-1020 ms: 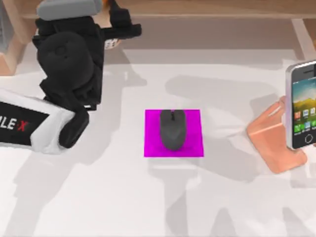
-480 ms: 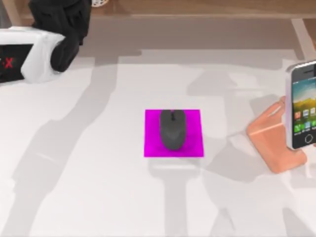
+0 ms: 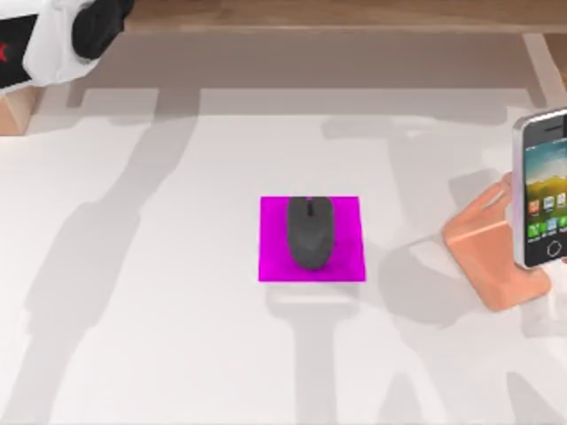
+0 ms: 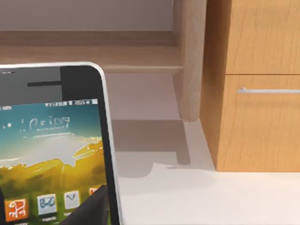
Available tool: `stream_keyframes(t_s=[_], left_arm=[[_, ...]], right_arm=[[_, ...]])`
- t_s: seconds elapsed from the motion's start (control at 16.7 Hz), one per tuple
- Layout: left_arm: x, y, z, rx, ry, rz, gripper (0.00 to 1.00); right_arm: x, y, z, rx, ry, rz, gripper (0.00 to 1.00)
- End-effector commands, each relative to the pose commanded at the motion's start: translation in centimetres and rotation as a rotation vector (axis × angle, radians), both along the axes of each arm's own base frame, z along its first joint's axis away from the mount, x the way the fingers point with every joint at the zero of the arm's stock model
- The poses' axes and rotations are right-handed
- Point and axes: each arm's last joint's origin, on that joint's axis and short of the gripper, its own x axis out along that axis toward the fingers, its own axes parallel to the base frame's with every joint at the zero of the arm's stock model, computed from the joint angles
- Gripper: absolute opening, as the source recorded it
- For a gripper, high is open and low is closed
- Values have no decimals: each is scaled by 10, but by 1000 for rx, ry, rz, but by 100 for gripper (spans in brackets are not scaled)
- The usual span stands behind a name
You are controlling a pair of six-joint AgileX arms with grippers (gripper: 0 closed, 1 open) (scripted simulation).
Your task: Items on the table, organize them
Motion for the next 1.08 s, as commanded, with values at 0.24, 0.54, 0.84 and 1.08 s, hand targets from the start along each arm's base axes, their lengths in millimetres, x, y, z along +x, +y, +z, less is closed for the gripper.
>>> stream_keyframes(t_s=[0.24, 0.54, 0.84, 1.08], left_arm=[[4, 1, -1, 6, 25, -7, 0], [3, -1, 0, 7, 24, -10, 0], [4, 1, -1, 7, 26, -7, 0], [4, 1, -1, 6, 25, -7, 0]], right_arm=[[0, 0, 0, 0, 0, 0, 100], [0, 0, 0, 0, 0, 0, 100], [0, 0, 0, 0, 0, 0, 100], [0, 0, 0, 0, 0, 0, 100]])
